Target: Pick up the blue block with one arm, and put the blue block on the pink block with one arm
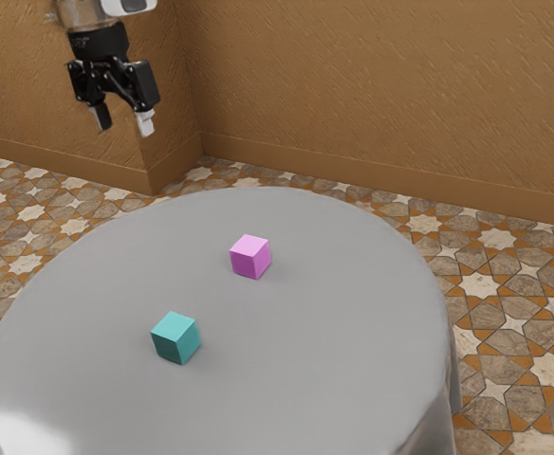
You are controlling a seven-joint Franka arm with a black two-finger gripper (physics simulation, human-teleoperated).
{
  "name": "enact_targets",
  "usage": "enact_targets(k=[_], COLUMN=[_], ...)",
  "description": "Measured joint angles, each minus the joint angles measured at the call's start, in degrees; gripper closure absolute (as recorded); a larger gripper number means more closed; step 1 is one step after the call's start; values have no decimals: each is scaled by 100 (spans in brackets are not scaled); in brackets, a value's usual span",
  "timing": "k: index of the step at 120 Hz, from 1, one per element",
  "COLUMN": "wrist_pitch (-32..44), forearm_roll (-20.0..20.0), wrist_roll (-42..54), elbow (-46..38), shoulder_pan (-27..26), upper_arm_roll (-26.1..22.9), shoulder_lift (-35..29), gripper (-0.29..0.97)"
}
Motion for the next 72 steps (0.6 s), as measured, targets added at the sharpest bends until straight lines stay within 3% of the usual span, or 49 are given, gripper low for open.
enact_targets(k=[10,16,26,39,72], wrist_pitch=[305,618,1497,2822,5103], forearm_roll=[-19,-35,-197,-47,233], wrist_roll=[38,32,-28,-150,-438], elbow=[-205,-799,-2591,-4410,-6273], shoulder_pan=[23,162,350,440,256], upper_arm_roll=[43,-37,-144,-408,-689], shoulder_lift=[128,168,-282,-1074,-1583], gripper=[2,2,2,2,2])
